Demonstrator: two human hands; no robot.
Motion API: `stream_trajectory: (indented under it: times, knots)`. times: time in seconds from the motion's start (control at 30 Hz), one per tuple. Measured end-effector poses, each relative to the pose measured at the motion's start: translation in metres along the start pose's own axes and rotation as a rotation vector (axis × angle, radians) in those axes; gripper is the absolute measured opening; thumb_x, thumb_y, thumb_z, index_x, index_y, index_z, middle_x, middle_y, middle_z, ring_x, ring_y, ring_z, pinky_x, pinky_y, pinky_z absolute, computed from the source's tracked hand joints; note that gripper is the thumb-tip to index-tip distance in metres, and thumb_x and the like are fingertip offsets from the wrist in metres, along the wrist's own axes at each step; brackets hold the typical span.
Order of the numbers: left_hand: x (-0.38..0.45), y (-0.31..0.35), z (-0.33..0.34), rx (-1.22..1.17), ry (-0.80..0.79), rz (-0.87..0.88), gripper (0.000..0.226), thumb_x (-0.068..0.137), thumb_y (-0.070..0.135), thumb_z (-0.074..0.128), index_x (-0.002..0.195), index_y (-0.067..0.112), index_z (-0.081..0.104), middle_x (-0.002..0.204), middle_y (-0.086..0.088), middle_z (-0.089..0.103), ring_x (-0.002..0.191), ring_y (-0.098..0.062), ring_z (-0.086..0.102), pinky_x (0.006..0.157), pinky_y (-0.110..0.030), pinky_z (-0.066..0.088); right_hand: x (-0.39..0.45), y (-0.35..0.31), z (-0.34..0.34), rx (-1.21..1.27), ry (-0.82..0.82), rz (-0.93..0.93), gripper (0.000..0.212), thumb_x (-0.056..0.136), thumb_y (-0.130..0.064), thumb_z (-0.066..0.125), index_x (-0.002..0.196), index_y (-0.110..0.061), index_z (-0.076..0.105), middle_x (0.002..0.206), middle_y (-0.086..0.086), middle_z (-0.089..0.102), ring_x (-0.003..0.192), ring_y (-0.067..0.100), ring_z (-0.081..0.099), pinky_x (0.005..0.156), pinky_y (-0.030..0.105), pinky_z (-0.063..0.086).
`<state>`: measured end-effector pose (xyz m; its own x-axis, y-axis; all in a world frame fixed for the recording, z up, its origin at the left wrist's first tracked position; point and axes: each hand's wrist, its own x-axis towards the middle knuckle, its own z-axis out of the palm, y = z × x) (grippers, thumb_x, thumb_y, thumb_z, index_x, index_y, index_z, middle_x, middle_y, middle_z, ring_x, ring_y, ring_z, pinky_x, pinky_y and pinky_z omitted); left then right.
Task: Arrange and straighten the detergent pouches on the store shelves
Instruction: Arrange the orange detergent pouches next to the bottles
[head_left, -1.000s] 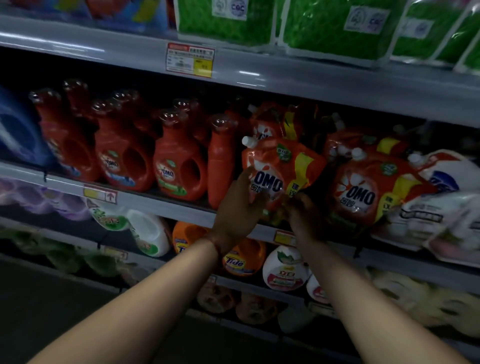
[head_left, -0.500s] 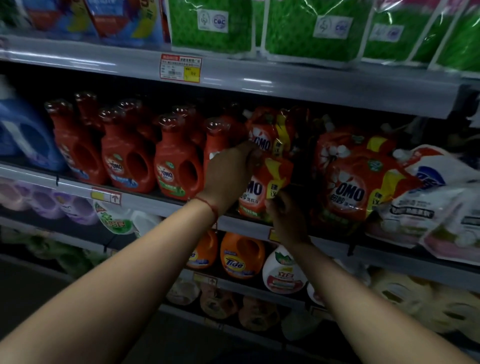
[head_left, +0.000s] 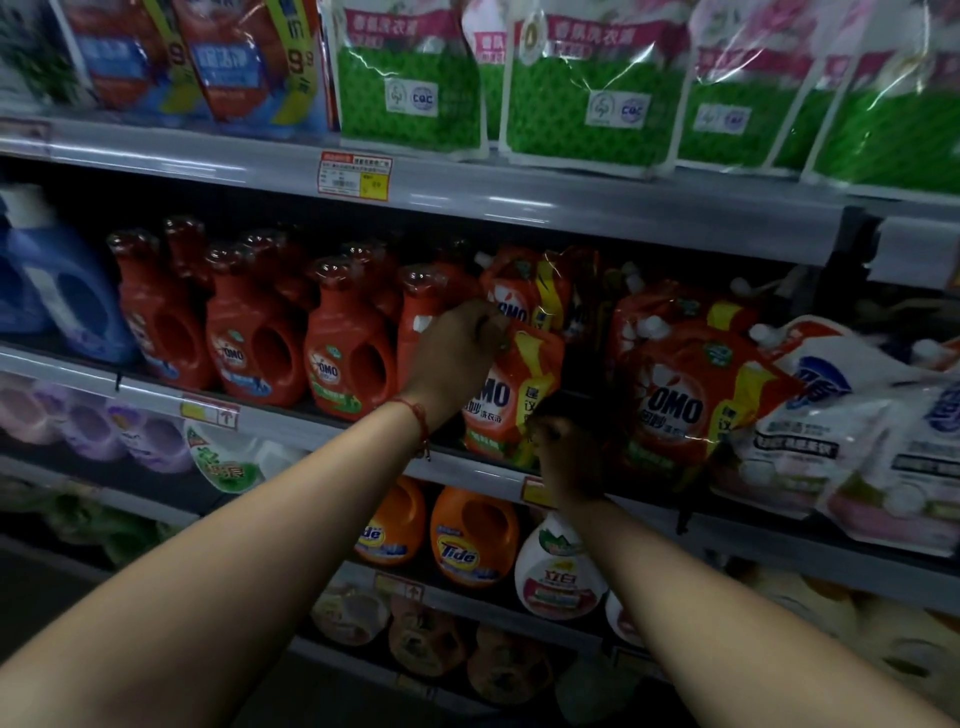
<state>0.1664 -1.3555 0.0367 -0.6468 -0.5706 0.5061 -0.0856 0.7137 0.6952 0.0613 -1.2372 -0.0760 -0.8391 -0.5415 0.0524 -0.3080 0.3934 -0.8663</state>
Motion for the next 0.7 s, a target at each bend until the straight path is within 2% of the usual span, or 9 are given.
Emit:
stream_trajectory:
  times: [0.13,0.23,0.33,0.4,0.47,0.53,0.6,0.63,0.7]
  knots:
    - [0.012,-0.004,-0.007,0.019,-0.015,-0.006,0.022,0.103,0.025,0.05,0.084,0.024,0.062,0.081,0.0,0.068,0.074,-0.018,0.065,0.065,-0.034,0.051,0.032,0.02,0.004,0.018,0.044,0.118,0.025,0.095,-0.037,0.044,0.1,-0.027,0.066,0.11,0.012,0.067,0.104,0.034,0.065,0.089,0.05,0.052]
    - [0.024,-0.011,-0.016,0.052,0.071,-0.021,0.025,0.101,0.022,0.051,0.078,0.025,0.061,0.08,-0.001,0.069,0.073,-0.02,0.066,0.07,-0.041,0.054,0.077,0.047,0.019,0.024,0.012,0.195,0.029,0.089,-0.049,0.043,0.097,-0.031,0.063,0.114,0.01,0.066,0.104,0.033,0.064,0.091,0.052,0.052]
    - [0.019,-0.015,-0.013,0.024,0.005,0.037,0.016,0.104,0.026,0.047,0.104,0.023,0.063,0.095,-0.001,0.07,0.083,-0.016,0.067,0.074,-0.041,0.057,0.066,0.026,0.017,0.008,0.039,0.264,0.046,0.091,-0.049,0.04,0.12,-0.02,0.061,0.127,0.01,0.061,0.115,0.033,0.058,0.099,0.045,0.046]
    - [0.007,-0.019,-0.008,0.012,-0.057,0.084,0.031,0.104,0.028,0.048,0.135,0.026,0.051,0.109,0.0,0.071,0.091,-0.011,0.069,0.075,-0.032,0.059,0.053,0.02,0.013,-0.038,0.01,0.248,0.038,0.1,-0.029,0.044,0.129,-0.007,0.057,0.13,0.016,0.057,0.12,0.035,0.054,0.096,0.039,0.045]
    - [-0.008,-0.024,-0.007,0.028,-0.02,0.091,0.038,0.102,0.024,0.052,0.139,0.024,0.045,0.099,0.006,0.07,0.079,0.0,0.066,0.064,-0.016,0.051,0.043,0.018,0.01,0.008,-0.063,0.215,0.033,0.101,-0.019,0.042,0.12,0.0,0.061,0.128,0.023,0.058,0.117,0.038,0.055,0.098,0.043,0.047]
    - [-0.021,-0.035,-0.008,0.018,0.087,0.01,0.029,0.101,0.021,0.055,0.129,0.016,0.052,0.087,0.011,0.064,0.067,0.005,0.059,0.055,-0.01,0.04,0.029,0.002,0.005,0.121,0.004,0.195,0.027,0.099,-0.032,0.045,0.093,-0.016,0.065,0.114,0.02,0.065,0.102,0.035,0.062,0.091,0.05,0.051]
    - [-0.029,-0.052,-0.011,-0.057,0.162,-0.132,0.019,0.1,0.021,0.057,0.116,0.01,0.058,0.09,0.004,0.067,0.076,-0.002,0.063,0.065,-0.019,0.048,0.013,-0.023,-0.004,0.192,0.154,0.105,0.023,0.098,-0.04,0.05,0.088,-0.023,0.061,0.105,0.011,0.066,0.092,0.026,0.062,0.078,0.041,0.051]
    - [-0.033,-0.059,-0.011,-0.059,0.152,-0.169,0.016,0.1,0.019,0.058,0.11,0.007,0.062,0.094,-0.002,0.07,0.083,-0.012,0.066,0.073,-0.027,0.052,0.003,-0.038,-0.012,0.21,0.227,0.015,0.02,0.098,-0.039,0.052,0.102,-0.02,0.06,0.111,0.008,0.062,0.095,0.022,0.059,0.075,0.032,0.046]
    - [-0.04,-0.07,-0.003,-0.055,0.044,-0.191,0.013,0.1,0.012,0.057,0.101,0.004,0.067,0.096,-0.01,0.071,0.087,-0.02,0.066,0.078,-0.034,0.053,-0.018,-0.07,-0.03,0.258,0.272,-0.164,0.039,0.097,-0.032,0.056,0.133,-0.019,0.047,0.127,-0.002,0.048,0.108,0.011,0.049,0.073,0.014,0.041]
